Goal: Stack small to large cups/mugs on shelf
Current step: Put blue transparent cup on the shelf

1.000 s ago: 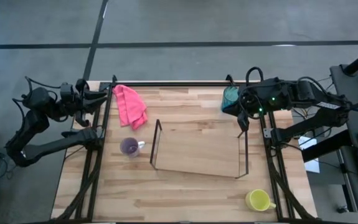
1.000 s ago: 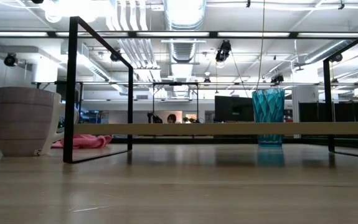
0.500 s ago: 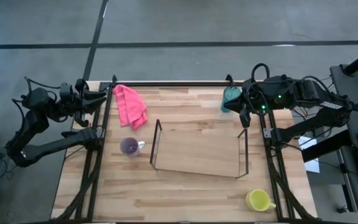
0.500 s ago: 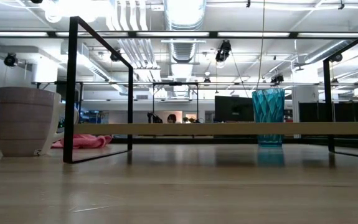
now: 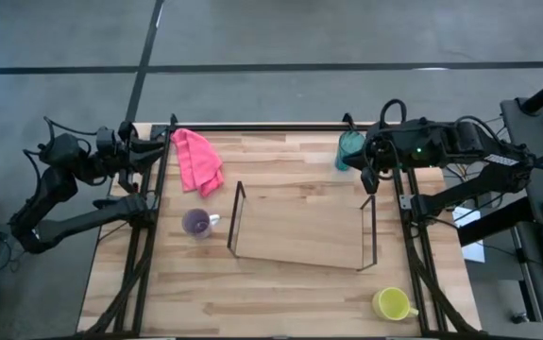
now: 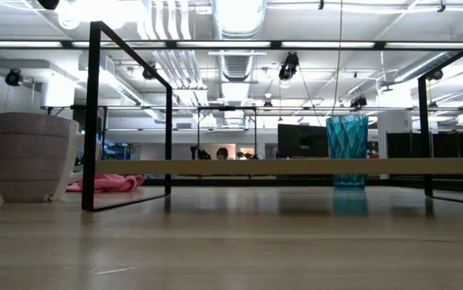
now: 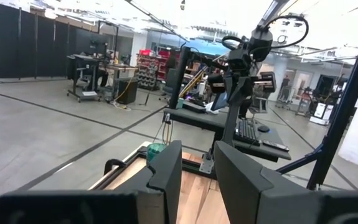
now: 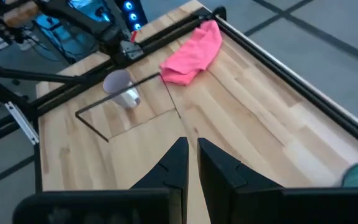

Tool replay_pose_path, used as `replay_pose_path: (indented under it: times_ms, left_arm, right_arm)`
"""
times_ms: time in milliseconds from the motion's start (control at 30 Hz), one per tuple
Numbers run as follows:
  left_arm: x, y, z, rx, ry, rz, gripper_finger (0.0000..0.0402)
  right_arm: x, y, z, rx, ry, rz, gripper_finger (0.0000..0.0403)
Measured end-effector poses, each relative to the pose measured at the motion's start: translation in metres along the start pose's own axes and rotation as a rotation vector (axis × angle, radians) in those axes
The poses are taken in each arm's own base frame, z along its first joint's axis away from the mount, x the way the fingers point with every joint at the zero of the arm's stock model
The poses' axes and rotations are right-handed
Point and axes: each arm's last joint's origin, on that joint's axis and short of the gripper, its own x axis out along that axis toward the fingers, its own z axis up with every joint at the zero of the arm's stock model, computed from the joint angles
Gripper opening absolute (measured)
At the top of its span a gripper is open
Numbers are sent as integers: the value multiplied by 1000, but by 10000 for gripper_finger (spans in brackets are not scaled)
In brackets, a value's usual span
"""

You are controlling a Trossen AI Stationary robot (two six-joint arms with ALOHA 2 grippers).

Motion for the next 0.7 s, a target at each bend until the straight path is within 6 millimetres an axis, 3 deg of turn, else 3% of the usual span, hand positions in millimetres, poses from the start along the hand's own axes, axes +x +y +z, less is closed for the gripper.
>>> replay_pose_path:
  times_ms: [233, 533, 700]
  left_arm:
    - [0, 0, 0, 0, 1, 0, 82]
    - [0, 0, 0, 0, 0, 0, 82]
    - [0, 0, 0, 0, 0, 0, 82]
  right_arm:
    - [0, -1, -1, 18, 12, -5, 52]
    - [0, -1, -1, 16, 14, -4, 173]
    - [-1, -2, -4, 7, 34, -21, 219]
